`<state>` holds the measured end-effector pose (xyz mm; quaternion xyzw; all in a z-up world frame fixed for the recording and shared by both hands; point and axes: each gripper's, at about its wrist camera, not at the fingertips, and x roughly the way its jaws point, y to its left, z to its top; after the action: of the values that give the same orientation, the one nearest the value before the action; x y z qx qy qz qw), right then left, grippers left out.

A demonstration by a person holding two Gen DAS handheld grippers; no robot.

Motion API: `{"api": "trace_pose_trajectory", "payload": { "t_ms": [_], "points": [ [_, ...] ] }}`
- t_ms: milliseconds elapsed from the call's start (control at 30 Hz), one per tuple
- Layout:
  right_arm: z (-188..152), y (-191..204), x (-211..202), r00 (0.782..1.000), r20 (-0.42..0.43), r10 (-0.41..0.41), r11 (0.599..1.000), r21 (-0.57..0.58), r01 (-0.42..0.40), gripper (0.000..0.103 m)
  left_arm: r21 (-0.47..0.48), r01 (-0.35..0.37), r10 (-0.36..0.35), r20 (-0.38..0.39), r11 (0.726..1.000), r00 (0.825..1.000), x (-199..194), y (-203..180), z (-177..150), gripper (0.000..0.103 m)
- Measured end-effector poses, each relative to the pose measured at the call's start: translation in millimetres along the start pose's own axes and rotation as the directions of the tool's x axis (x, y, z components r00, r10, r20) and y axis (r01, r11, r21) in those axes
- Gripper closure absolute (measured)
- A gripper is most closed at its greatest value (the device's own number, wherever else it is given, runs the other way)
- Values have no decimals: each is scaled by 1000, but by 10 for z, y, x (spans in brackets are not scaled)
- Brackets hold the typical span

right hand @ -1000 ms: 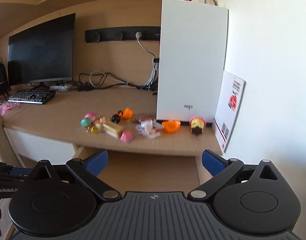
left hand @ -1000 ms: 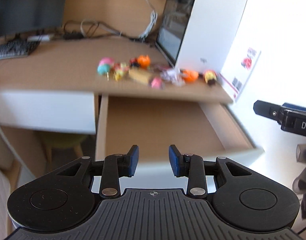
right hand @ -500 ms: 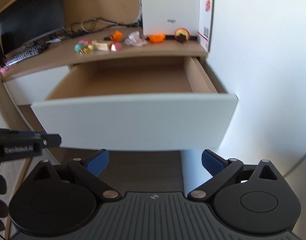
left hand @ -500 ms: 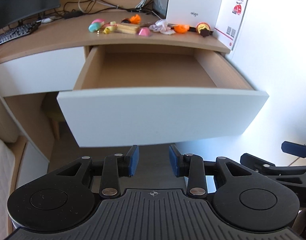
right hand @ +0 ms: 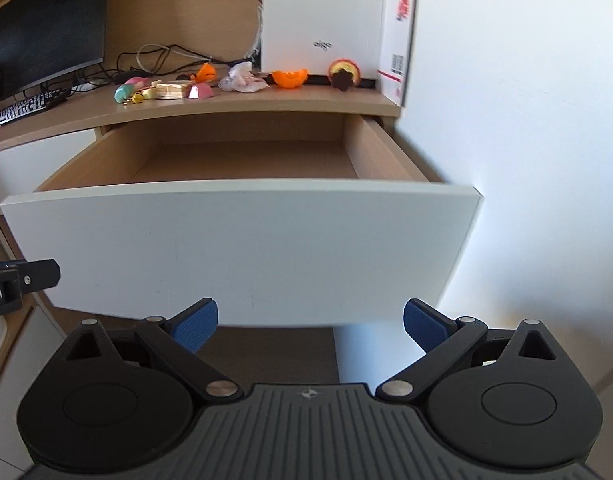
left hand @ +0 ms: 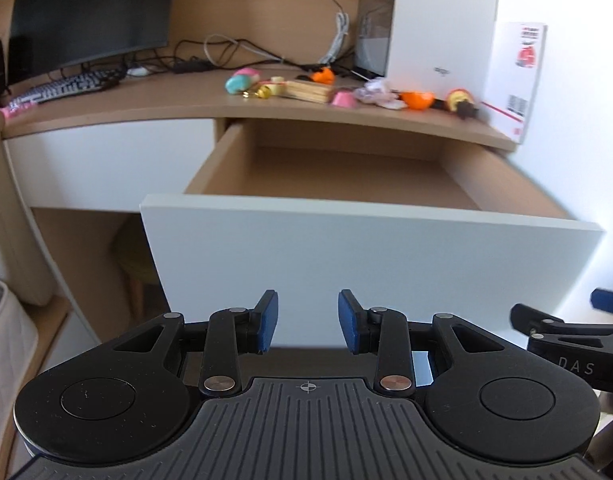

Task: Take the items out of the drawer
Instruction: 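Push the empty drawer front closed with both open tools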

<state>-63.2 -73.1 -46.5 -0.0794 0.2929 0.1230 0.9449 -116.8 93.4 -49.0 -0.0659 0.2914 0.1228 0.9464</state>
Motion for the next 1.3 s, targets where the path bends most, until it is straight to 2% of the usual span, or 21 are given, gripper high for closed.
{"api": "trace_pose_trajectory", "payload": {
  "t_ms": [133,233,367,533,800,1100,1300],
  "points": [
    [-22,88,231,997,72,-29,999,-21,30,3,13,-60,59,21,998,998,240,88,28,67],
    [22,107,394,996,88,-34,999,15,33,3,17,-68,68,20,998,997,374,131,60,66],
    [95,130,525,997,78,-21,999,48,17,3,47,-52,51,5,998,999,493,133,73,64],
    [208,288,660,994,98,-45,999,6,44,3,20,-20,20,-8,1000,1000,716,212,223,63],
    [632,381,1240,991,76,-108,993,63,103,3,17,37,-37,11,999,999,1323,296,615,62],
    [1057,305,1875,990,75,-117,990,89,110,3,5,26,-26,32,1000,999,1910,267,1034,61],
    [1189,239,2185,988,118,-101,992,85,91,2,22,-4,3,39,1000,999,2210,211,1220,61]
  ]
}}
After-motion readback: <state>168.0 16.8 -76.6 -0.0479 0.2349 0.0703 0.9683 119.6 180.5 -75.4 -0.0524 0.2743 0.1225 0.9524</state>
